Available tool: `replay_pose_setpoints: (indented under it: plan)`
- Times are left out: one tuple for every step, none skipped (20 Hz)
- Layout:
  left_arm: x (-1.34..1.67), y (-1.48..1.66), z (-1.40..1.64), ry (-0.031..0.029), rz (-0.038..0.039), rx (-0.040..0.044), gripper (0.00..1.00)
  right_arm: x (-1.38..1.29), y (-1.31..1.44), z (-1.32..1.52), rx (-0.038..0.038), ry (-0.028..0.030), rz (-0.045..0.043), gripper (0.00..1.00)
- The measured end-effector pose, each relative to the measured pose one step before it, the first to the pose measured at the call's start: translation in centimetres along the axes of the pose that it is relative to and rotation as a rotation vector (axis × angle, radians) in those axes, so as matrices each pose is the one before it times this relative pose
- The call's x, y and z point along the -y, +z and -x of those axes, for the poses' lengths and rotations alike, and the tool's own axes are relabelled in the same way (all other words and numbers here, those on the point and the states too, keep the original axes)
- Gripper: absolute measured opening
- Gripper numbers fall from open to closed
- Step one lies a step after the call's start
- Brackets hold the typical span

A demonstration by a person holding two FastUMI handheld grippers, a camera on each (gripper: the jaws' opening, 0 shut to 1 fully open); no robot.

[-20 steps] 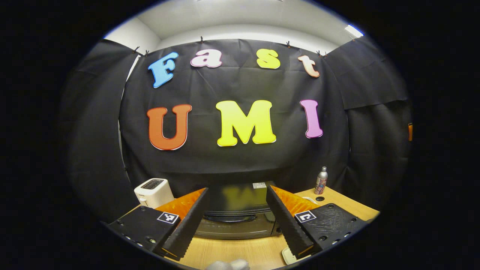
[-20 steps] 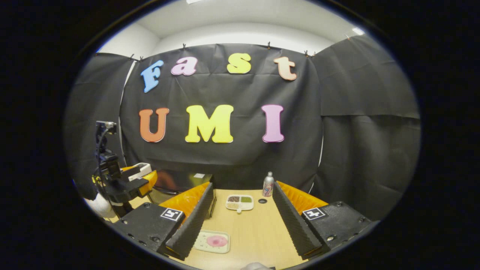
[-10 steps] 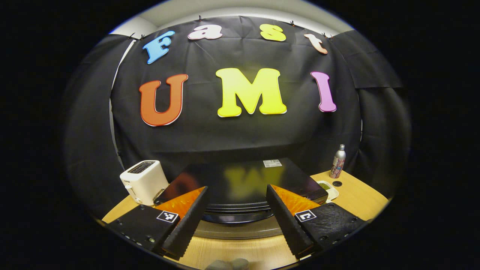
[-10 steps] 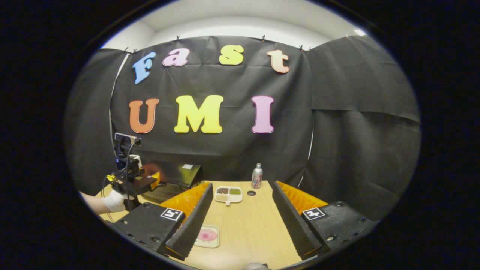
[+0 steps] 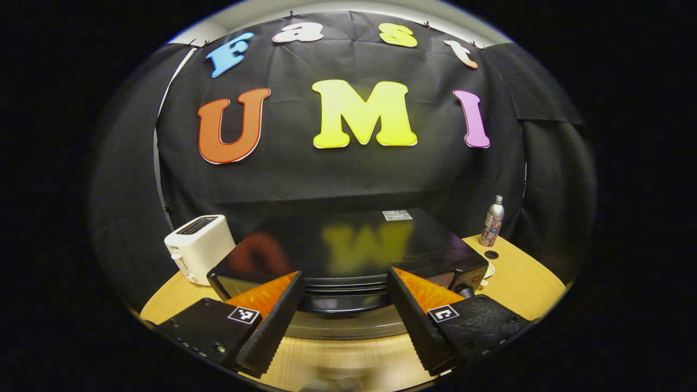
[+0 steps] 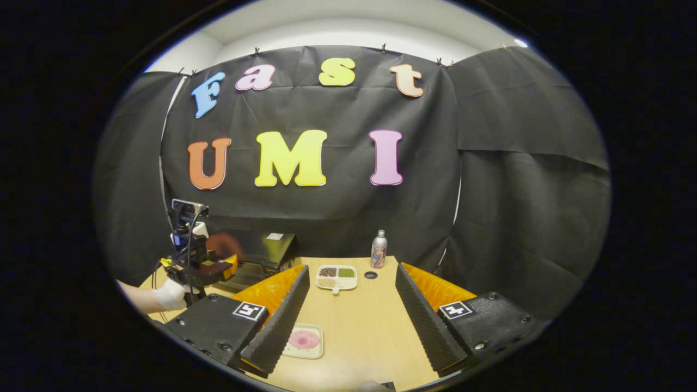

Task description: Open the electric oven with the left hand, put the food in, and close the electric oven.

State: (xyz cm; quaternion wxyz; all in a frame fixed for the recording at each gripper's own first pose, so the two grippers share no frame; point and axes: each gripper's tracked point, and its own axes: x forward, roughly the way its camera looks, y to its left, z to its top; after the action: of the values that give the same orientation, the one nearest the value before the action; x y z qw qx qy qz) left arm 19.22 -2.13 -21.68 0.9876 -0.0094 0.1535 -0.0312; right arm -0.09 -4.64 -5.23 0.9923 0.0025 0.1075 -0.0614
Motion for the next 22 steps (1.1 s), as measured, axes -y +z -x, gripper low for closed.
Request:
replay_pose_setpoints:
  plan:
    - [0.025,0.438,0.181,-0.00243,-0.00888,0.01539,0.97,-0.058,0.198,-0.027,0.00288,0.00123,-0.00048,0.96]
    - [0.137,-0.45,0.034,-0.00155,0.00183,-0.00874,0.97,-0.027,-0.019,-0.011,0.00342,0.0026,0.00188,0.96]
    - [-0.153,0.09,0.382,-0.00379,0.00231,0.00982,0.97,-0.087,0.075,-0.035,0.001,0.00103,0.00239,0.96]
    - [-0.037,-0.293,0.279,-0.00063,0.00744,-0.0096,0.97,-0.033,-0.052,0.018,0.00153,0.00346,0.00061,0.96]
    - [-0.022,-0.219,0.545,-0.00014,0.00044,0.00281,0.97,-0.065,0.009,-0.009,-0.00039,0.00375,-0.00146,0.96]
    - [-0.007,-0.335,0.462,0.00102,-0.00059,-0.00534,0.97,-0.142,-0.122,-0.019,-0.00096,0.00379,-0.00063,0.96]
    - [0.071,-0.107,0.543,-0.0001,0.00009,0.00199,0.97,-0.145,-0.024,-0.079,-0.00104,0.00211,-0.00068,0.96]
    - [0.044,-0.241,0.396,-0.00111,-0.00237,-0.0048,0.97,-0.131,-0.202,-0.026,-0.00125,0.00567,-0.00143,0.96]
    - [0.039,-0.369,0.519,-0.00253,0.00014,-0.00097,0.97,-0.188,-0.122,0.02,-0.00316,0.00275,0.00052,0.96]
    - [-0.016,-0.421,0.487,-0.00329,0.00161,-0.0066,0.97,-0.063,-0.171,0.021,-0.00095,0.00312,0.00102,1.0]
    - [0.076,-0.353,0.513,-0.00425,0.00019,-0.00346,0.97,-0.157,-0.106,0.05,-0.0015,0.0014,0.00171,1.0]
    - [0.062,-0.422,0.461,-0.00153,0.00168,-0.00783,0.97,-0.135,-0.163,0.013,-0.00182,0.00344,0.00038,1.0]
    - [0.069,-0.296,0.539,-0.00097,-0.00142,-0.00433,0.97,-0.137,-0.14,0.089,-0.00231,0.00382,-0.0008,1.0]
    - [0.018,-0.425,0.423,0.00016,0.00046,-0.00702,0.97,-0.126,-0.226,0.033,-0.00261,0.00276,-0.00025,0.96]
    - [-0.023,-0.4,0.432,0.00009,0.00398,-0.00756,0.97,-0.132,-0.059,0.07,-0.00288,0.00325,-0.00009,0.96]
    - [0.064,-0.5,0.425,0.00015,0.00302,-0.00857,0.97,-0.216,-0.162,0.033,-0.00155,0.00286,-0.00055,0.96]
    - [0.137,-0.49,0.467,0.0002,0.00283,-0.00777,0.97,-0.1,-0.051,0.002,-0.00216,0.00289,0.00091,0.96]
    - [0.068,-0.434,0.444,-0.00063,-0.00007,-0.00897,0.97,-0.112,-0.211,0.024,-0.00228,0.00288,0.00145,0.96]
    - [0.079,-0.599,0.365,-0.00038,-0.00033,-0.00921,0.97,-0.155,-0.05,0.136,-0.00228,0.00227,0.00092,0.96]
    - [0.12,-0.586,0.399,-0.00079,0.00144,-0.01134,0.97,-0.089,-0.198,0.043,-0.00254,0.00198,0.00023,0.96]
    - [0.074,-0.606,0.343,-0.00022,0.00207,-0.0105,0.97,-0.069,-0.163,0.058,-0.00419,0.00129,0.0003,0.96]
    - [0.107,-0.548,0.331,-0.00051,0.00012,-0.01082,0.97,-0.079,-0.223,-0.018,-0.00333,0.00148,-0.00019,1.0]
